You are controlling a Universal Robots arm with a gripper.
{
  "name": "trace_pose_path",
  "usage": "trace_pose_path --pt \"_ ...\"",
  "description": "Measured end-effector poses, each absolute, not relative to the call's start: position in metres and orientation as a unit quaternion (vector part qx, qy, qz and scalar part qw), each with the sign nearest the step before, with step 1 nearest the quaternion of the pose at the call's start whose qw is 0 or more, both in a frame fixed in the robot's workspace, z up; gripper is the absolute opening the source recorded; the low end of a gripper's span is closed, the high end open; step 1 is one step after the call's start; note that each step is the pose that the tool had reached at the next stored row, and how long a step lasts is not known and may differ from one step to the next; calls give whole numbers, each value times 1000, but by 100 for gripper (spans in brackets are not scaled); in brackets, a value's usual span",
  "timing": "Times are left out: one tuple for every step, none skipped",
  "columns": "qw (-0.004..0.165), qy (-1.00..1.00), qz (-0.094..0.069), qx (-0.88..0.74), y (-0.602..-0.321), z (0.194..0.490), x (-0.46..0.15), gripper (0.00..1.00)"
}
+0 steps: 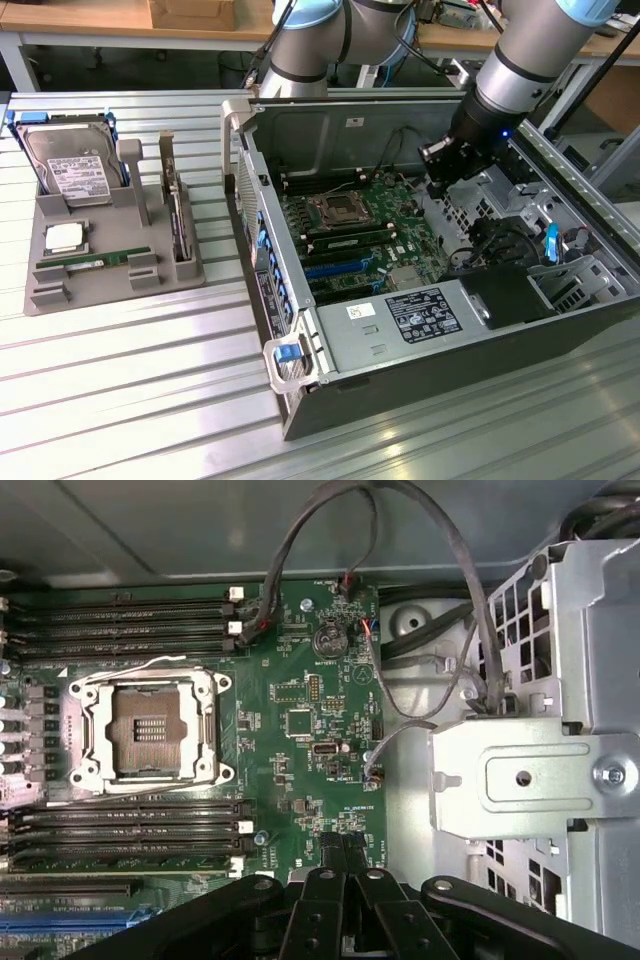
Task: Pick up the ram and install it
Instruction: 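Press down the ram until it locks into place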
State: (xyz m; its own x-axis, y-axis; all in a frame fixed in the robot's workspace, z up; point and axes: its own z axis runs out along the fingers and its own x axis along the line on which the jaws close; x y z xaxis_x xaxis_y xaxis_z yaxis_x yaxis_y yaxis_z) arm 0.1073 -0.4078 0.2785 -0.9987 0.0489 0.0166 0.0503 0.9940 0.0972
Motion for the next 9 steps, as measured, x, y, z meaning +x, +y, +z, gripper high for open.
trace_pose_path --pt "7 -998 -49 -36 -408 278 107 10" --pt "6 -998 -49 -47 -408 278 107 10" --pt "5 -997 -49 -61 -408 278 107 10" --pt "5 -997 -49 -62 -408 278 107 10" --pt "5 -997 -49 -62 -408 278 107 10" --pt "5 -997 -49 -62 -408 278 107 10" --pt "5 -997 -49 -62 -408 278 107 10" --pt "5 -997 -49 -62 -408 278 107 10" --pt "5 -997 -49 -62 -408 278 107 10"
